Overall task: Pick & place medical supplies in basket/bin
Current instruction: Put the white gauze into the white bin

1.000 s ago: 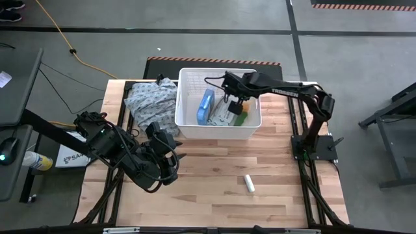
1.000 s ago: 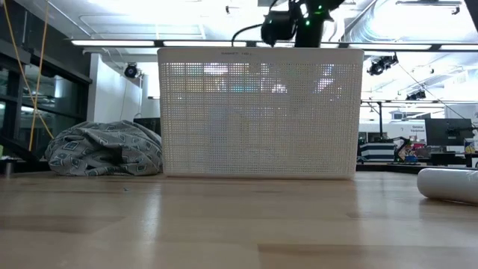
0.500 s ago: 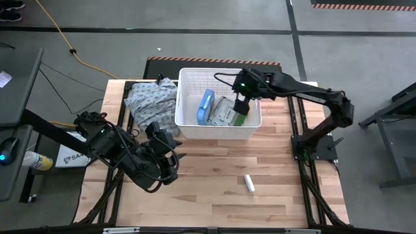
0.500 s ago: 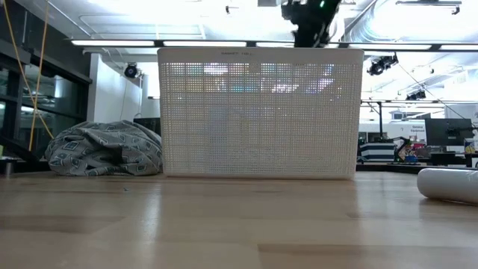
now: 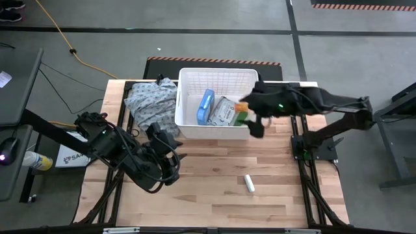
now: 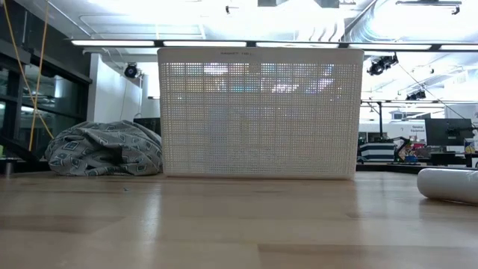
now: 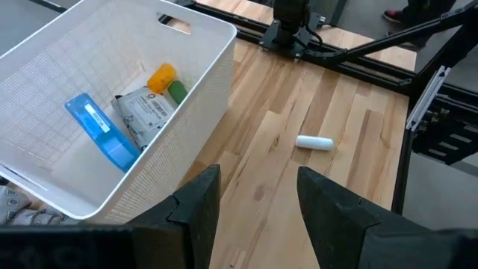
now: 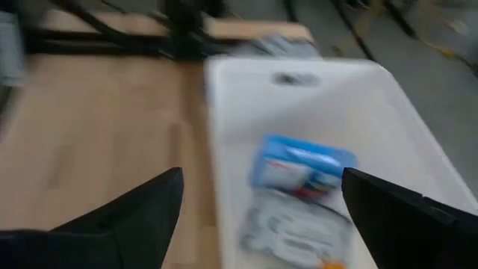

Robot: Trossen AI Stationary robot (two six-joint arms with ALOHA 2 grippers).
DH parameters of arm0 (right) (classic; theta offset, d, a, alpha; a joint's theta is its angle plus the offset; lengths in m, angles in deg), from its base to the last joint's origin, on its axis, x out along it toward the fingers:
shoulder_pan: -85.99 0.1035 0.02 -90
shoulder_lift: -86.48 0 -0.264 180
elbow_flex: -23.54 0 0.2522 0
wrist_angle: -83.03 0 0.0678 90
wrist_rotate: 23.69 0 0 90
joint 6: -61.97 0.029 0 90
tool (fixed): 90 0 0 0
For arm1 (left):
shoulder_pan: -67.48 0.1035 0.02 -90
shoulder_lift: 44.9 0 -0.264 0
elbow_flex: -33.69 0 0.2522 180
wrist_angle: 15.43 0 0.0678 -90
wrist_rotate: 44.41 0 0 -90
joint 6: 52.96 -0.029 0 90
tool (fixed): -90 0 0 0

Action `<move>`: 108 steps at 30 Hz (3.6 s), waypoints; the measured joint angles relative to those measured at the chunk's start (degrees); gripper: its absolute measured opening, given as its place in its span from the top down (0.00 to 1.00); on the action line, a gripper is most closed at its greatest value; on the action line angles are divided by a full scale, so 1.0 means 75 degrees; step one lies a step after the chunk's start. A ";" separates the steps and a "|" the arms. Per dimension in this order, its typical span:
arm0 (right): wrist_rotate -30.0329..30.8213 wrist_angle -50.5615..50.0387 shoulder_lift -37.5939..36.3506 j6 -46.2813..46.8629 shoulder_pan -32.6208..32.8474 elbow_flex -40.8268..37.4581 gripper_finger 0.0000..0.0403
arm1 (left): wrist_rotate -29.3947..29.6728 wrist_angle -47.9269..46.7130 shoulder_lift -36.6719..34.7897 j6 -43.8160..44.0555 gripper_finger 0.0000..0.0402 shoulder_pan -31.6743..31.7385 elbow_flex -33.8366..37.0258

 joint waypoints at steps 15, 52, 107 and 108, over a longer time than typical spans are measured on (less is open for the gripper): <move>-0.0382 -0.0829 -0.0265 0.1831 0.2723 -0.0003 0.14 | -0.0121 0.0161 0.0005 0.0455 0.47 0.0000 0.0394; -0.0460 -0.3827 0.1546 0.7977 0.4211 -0.0012 0.48 | -0.0126 0.0424 0.0005 0.0576 0.47 0.0000 0.0537; -0.1590 -0.0670 0.3777 0.9360 0.3946 -0.2530 0.40 | -0.0893 0.0443 0.0005 0.0833 0.47 -0.0003 0.0534; -0.1597 -0.0677 0.3777 0.9415 0.3946 -0.2590 0.40 | -0.0893 0.0443 0.0005 0.0833 0.47 -0.0003 0.0534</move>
